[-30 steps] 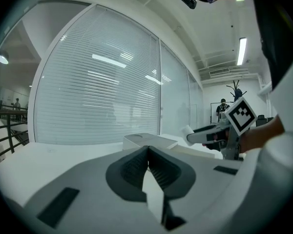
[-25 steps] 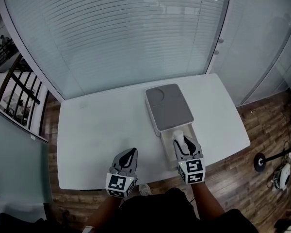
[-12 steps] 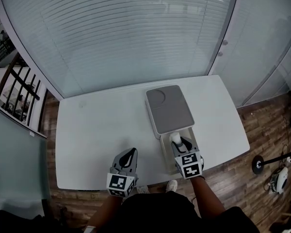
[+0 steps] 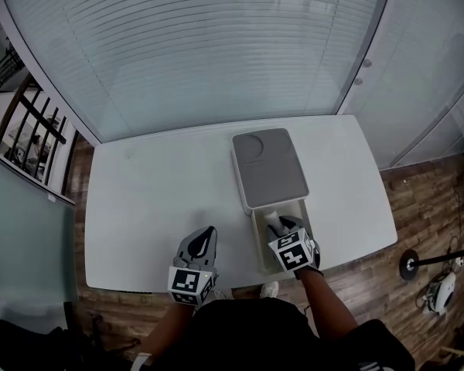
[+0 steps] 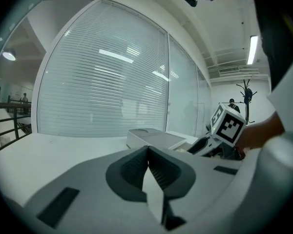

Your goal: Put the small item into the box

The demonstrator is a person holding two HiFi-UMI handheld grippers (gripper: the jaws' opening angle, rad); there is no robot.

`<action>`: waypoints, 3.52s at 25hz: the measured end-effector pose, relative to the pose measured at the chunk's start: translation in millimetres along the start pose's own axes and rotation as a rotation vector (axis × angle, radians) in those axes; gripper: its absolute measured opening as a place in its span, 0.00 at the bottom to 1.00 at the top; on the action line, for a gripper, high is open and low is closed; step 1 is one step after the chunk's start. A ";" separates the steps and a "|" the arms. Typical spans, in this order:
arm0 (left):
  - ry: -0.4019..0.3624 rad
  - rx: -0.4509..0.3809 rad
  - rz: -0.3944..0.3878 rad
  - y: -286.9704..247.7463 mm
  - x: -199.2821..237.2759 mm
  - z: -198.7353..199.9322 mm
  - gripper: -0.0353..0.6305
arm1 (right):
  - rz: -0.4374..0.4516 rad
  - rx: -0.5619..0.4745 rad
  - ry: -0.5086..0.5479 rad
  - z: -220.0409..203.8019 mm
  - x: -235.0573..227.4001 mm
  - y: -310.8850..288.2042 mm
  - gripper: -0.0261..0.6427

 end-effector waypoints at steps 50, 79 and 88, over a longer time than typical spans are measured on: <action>-0.026 -0.045 0.039 6.5 -32.2 24.2 0.07 | -0.096 -0.815 -0.153 41.0 -19.3 143.5 0.05; -0.038 -0.098 0.029 6.1 -46.3 43.0 0.07 | -0.095 -0.828 -0.182 21.1 -23.9 145.0 0.04; -0.040 -0.095 0.029 6.6 -43.3 40.5 0.07 | -0.088 -0.822 -0.169 24.6 -19.7 144.5 0.04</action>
Point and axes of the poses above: the fingertips, and each gripper's own axes: y backward along the fingers, x to its left, z out of its top, the point moved 9 cm from there along y, backward along the fingers, and after that the axes turned 7 degrees about x, right-handed, at the moved point
